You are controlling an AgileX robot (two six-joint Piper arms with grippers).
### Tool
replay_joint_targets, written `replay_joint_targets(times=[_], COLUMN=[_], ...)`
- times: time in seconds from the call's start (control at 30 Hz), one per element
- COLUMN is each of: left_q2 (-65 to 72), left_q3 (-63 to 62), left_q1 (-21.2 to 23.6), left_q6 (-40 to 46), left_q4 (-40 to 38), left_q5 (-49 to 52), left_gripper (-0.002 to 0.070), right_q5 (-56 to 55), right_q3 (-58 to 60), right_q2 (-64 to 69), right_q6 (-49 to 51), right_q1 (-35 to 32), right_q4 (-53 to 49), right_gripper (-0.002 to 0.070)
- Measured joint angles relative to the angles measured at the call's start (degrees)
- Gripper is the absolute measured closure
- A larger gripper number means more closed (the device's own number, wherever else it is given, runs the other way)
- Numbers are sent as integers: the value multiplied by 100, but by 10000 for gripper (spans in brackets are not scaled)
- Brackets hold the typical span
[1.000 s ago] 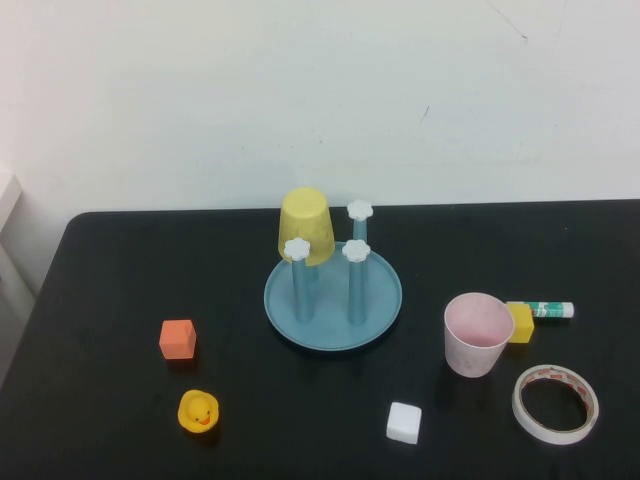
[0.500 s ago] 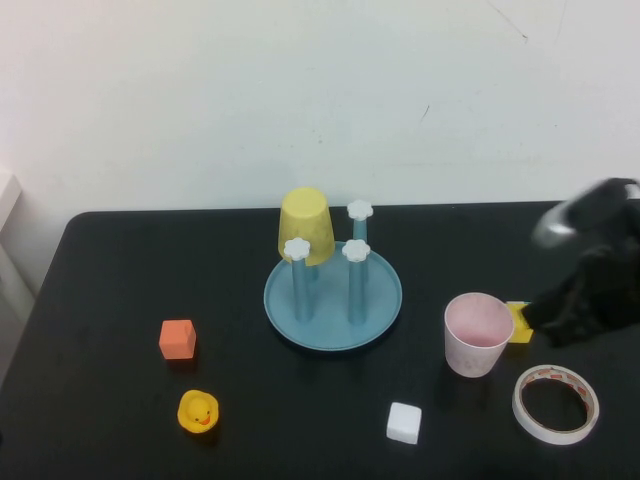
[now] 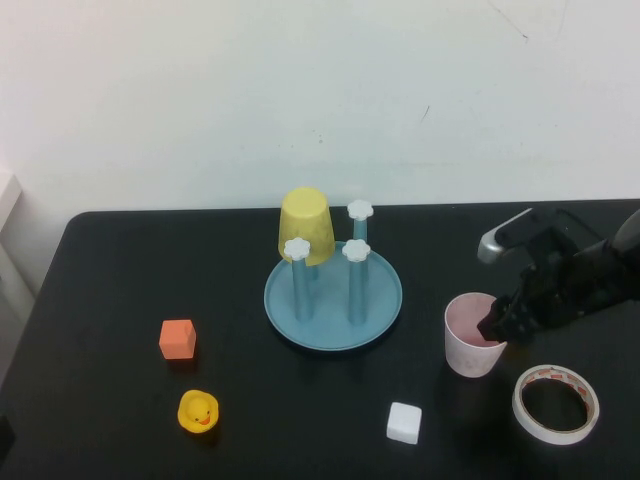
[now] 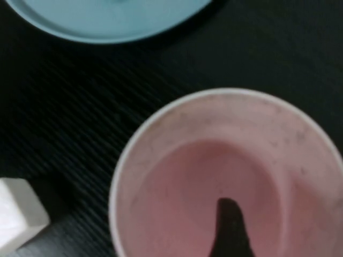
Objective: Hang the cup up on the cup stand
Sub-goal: Pick up the cup from the table, then adjust the cup with two arms
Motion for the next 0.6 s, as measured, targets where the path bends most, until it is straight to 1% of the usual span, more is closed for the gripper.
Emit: replay_joint_targets(times=[0.07,0.1,0.17,0.23,0.27,0.3,0.33,0.37,0.4,0.47,0.53,0.57,0.6], left_q2=[0,0,0,0,0,0,0,0,0,0,0,0,0], left_q3=[0,0,0,0,0,0,0,0,0,0,0,0,0], left_q1=[0,0,0,0,0,0,0,0,0,0,0,0,0], left_q6=[0,0,0,0,0,0,16,22,22,36,36,25,25], left_q4=[-231,-344,-609,-960,-1247,-1529,-2401,-2799,-3308,-4279,-5135,-5434,-5766], left_q5=[-50,-61,-105,-160,-227,-309,-476,-532,-616,-760,-900,-944,-988], left_gripper=[676,676,676,676,673,667,618,582,523,379,194,119,71], right_q5=[-30,-52,-103,-113,-113,-115,-127,-115,-88,-29,46,86,115], right_q3=[-63,-89,-89,-89,-89,-89,-89,-89,-89,-89,-89,-89,-89], right_q2=[162,217,255,255,244,216,83,-22,-158,-469,-875,-1044,-1254], right_q6=[10,49,101,142,174,205,321,348,361,360,360,323,245], right_q1=[0,0,0,0,0,0,0,0,0,0,27,71,131], right_q4=[0,10,10,10,22,33,89,138,179,226,312,353,452], right_gripper=[260,294,386,524,576,610,640,644,646,647,647,647,648])
